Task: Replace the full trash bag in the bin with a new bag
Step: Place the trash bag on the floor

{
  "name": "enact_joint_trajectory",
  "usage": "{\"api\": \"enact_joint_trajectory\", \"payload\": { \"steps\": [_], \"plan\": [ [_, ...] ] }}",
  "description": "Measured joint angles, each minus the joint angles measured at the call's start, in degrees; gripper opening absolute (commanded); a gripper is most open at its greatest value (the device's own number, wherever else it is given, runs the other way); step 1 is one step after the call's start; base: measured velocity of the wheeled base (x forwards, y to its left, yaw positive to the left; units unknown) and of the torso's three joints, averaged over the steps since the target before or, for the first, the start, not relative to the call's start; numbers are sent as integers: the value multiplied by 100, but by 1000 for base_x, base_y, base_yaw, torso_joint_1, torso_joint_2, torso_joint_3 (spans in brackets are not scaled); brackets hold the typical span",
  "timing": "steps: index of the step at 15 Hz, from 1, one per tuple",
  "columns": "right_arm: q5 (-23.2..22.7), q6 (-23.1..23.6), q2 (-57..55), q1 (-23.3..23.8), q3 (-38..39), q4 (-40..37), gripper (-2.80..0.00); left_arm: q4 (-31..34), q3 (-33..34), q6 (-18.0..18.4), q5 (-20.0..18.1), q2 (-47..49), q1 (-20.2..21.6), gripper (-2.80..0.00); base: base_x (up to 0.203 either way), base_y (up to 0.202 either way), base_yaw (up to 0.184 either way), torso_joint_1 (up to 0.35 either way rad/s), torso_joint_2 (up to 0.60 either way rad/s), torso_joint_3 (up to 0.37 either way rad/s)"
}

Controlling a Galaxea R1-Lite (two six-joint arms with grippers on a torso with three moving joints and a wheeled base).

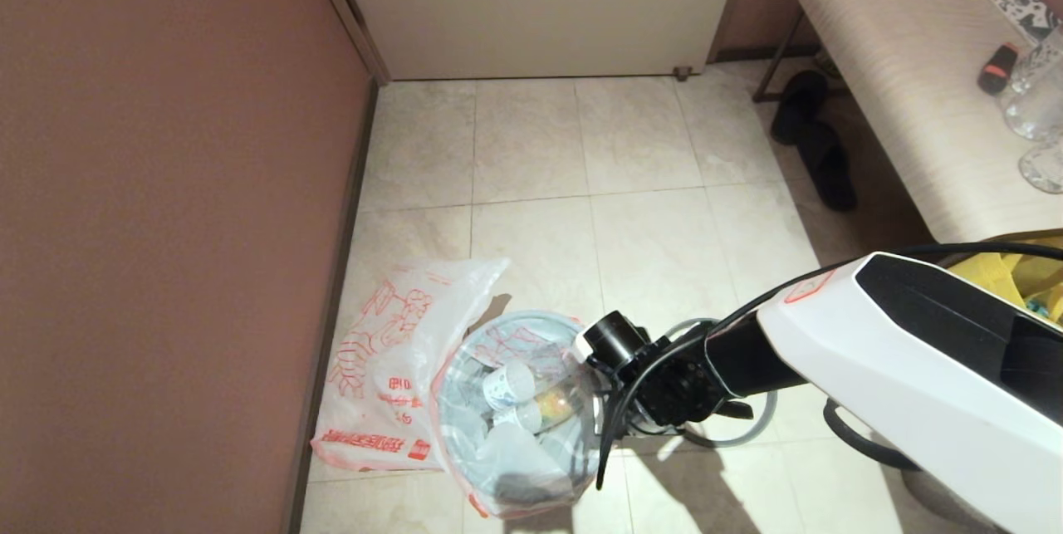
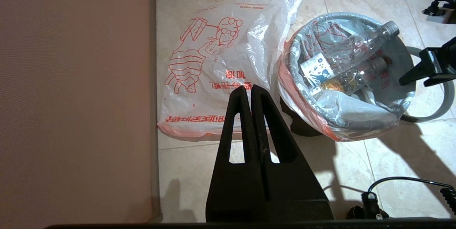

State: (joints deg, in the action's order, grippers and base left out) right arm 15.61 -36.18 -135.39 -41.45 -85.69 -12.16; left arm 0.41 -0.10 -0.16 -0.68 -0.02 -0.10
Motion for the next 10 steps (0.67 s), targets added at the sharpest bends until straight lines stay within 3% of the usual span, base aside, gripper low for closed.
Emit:
{"api": "enact_joint_trajectory", "payload": {
  "steps": [6,10],
  "plan": [
    [-43,96,-479,-97,-764,-142,-280,0,0,0,-2,0,0,-280,0,0,0,0,0,0],
    [-7,775,-485,264,-1379,-179,-280,2,0,1,-1,0,0,-280,0,0,0,0,0,0]
  ]
}}
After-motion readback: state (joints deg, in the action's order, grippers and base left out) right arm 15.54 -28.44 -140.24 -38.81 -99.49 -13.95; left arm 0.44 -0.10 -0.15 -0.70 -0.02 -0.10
